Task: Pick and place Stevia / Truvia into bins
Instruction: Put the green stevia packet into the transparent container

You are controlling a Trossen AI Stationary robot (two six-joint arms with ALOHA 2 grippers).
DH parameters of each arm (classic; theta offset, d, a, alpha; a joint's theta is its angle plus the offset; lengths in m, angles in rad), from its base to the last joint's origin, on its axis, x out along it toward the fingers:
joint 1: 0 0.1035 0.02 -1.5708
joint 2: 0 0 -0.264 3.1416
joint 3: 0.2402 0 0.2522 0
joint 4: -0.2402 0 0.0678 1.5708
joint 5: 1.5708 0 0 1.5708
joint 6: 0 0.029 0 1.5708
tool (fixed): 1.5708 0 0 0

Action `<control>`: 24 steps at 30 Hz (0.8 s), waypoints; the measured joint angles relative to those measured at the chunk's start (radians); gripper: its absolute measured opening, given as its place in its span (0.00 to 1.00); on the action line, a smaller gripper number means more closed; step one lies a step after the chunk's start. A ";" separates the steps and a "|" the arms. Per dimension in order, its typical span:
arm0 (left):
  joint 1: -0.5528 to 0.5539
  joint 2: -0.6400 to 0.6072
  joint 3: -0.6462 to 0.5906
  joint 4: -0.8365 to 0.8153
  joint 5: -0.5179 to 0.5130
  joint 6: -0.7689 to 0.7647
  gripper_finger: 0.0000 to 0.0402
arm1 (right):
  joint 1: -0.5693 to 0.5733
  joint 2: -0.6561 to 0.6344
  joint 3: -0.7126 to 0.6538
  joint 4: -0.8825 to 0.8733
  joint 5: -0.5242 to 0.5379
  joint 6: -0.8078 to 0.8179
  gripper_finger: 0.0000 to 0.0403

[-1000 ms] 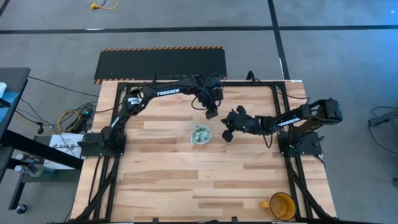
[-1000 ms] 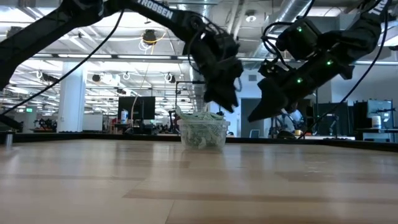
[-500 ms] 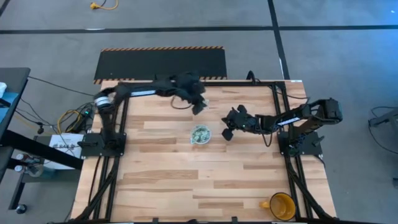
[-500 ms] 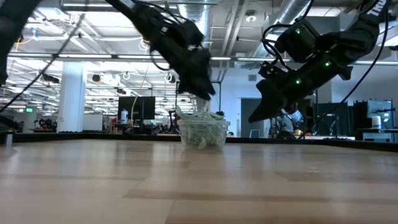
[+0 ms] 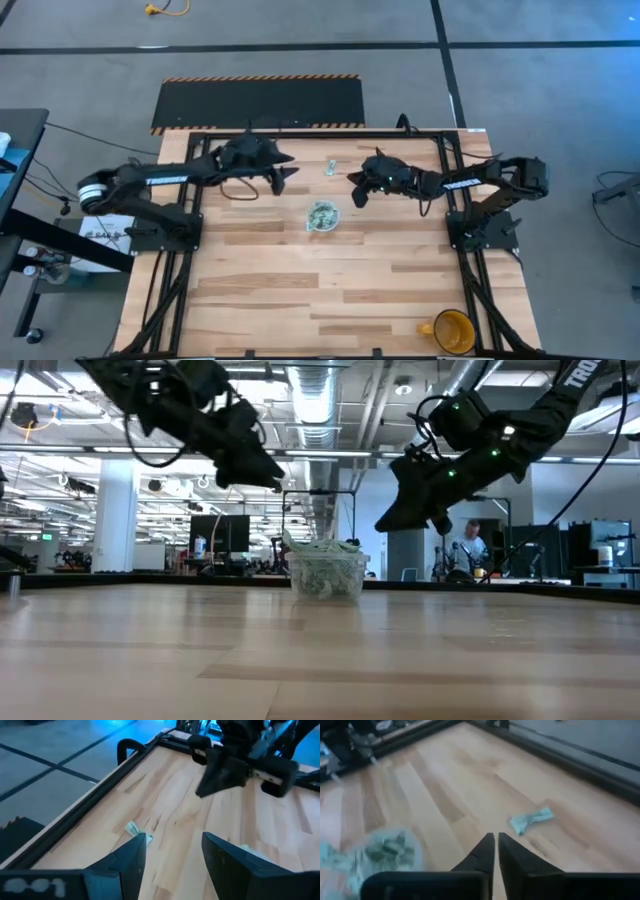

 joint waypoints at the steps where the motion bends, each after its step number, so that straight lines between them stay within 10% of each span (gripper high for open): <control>1: 0.000 -0.024 -0.026 0.010 0.000 -0.008 0.46 | -0.005 0.000 0.007 -0.001 0.000 0.000 0.06; 9: 0.000 -0.137 -0.157 0.024 -0.001 -0.038 0.46 | 0.089 0.068 -0.011 0.016 0.023 0.131 0.23; 16: 0.000 -0.142 -0.183 0.028 -0.005 -0.033 0.46 | 0.326 0.248 -0.023 0.215 0.510 0.194 0.25; 24: -0.006 -0.142 -0.183 0.028 -0.006 -0.021 0.46 | 0.288 0.520 0.028 0.504 0.532 0.200 0.25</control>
